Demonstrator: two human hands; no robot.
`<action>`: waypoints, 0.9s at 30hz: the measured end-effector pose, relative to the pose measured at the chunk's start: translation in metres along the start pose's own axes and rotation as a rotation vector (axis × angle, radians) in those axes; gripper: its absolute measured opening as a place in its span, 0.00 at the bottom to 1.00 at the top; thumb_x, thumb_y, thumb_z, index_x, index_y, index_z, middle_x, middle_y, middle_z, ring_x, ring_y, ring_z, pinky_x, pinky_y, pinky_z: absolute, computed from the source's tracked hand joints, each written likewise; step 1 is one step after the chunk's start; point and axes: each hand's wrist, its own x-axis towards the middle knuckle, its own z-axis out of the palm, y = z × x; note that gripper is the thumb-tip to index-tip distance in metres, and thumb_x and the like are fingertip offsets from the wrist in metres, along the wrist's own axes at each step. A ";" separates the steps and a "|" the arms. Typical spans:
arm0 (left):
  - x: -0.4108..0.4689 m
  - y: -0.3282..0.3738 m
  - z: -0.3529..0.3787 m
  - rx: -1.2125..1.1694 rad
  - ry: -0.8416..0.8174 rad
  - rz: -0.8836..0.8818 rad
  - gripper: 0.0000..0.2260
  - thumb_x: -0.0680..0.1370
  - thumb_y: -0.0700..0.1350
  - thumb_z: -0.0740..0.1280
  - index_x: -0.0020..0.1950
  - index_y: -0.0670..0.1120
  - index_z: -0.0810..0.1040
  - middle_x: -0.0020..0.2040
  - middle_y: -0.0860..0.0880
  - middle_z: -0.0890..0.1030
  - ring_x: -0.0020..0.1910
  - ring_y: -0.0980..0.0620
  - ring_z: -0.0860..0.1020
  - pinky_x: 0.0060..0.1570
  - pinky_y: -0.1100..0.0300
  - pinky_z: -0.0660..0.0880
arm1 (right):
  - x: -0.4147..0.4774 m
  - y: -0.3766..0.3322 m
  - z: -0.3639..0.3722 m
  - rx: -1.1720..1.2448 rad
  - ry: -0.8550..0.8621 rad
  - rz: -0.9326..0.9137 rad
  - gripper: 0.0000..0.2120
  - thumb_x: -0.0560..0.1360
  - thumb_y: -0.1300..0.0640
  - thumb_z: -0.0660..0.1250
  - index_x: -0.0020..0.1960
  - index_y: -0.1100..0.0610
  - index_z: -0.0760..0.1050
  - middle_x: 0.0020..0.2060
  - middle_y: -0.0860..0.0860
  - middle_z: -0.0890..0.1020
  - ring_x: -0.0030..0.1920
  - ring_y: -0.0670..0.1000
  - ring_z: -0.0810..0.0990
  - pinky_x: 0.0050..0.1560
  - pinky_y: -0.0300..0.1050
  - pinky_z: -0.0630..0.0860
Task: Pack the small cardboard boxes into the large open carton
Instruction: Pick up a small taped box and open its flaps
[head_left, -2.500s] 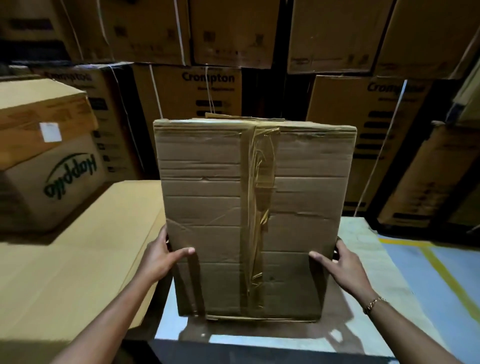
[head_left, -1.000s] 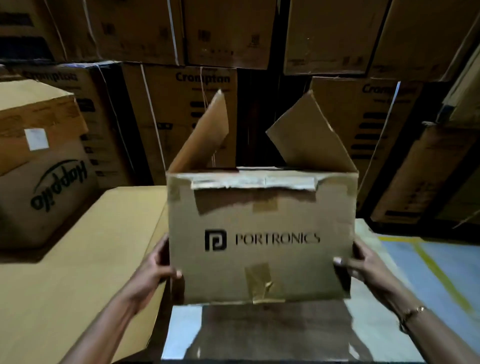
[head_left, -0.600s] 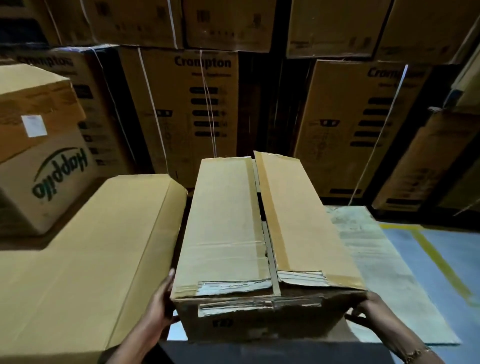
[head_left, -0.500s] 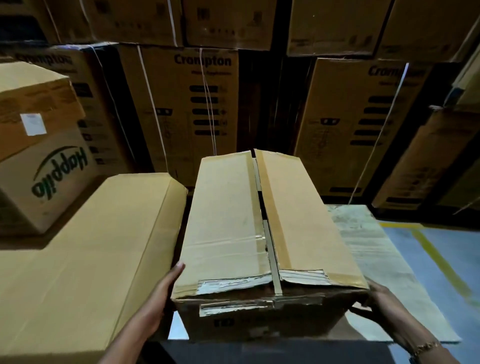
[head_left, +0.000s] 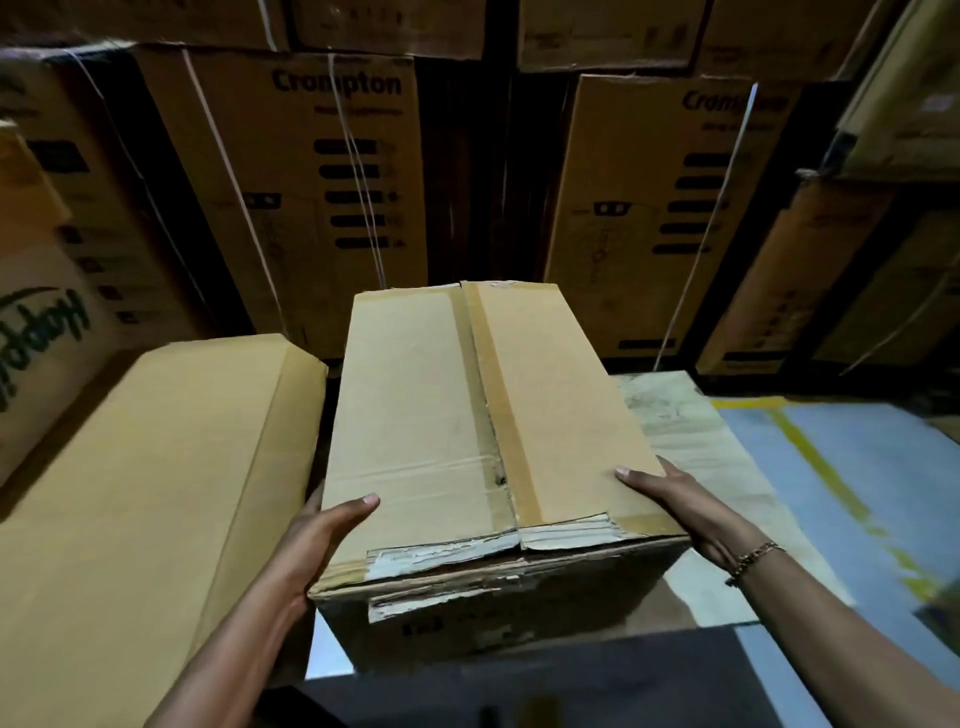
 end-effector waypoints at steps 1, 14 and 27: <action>0.001 0.000 0.003 0.003 0.007 0.001 0.19 0.77 0.37 0.71 0.68 0.37 0.77 0.52 0.48 0.85 0.39 0.64 0.84 0.32 0.76 0.74 | -0.001 0.001 -0.002 0.004 -0.005 -0.020 0.35 0.70 0.48 0.80 0.73 0.54 0.72 0.61 0.53 0.85 0.60 0.57 0.84 0.69 0.58 0.75; 0.004 -0.010 0.193 0.019 -0.064 0.026 0.30 0.65 0.49 0.80 0.65 0.52 0.75 0.55 0.52 0.86 0.56 0.57 0.83 0.56 0.64 0.73 | -0.005 0.004 -0.197 -0.043 0.065 -0.074 0.25 0.73 0.49 0.77 0.68 0.50 0.74 0.57 0.50 0.86 0.55 0.52 0.86 0.61 0.53 0.80; -0.016 -0.019 0.371 0.056 -0.033 -0.011 0.24 0.76 0.42 0.73 0.71 0.49 0.72 0.60 0.51 0.83 0.56 0.59 0.82 0.53 0.68 0.73 | -0.011 0.014 -0.374 -0.085 0.074 -0.024 0.29 0.71 0.45 0.78 0.69 0.48 0.74 0.58 0.51 0.86 0.54 0.54 0.87 0.59 0.55 0.81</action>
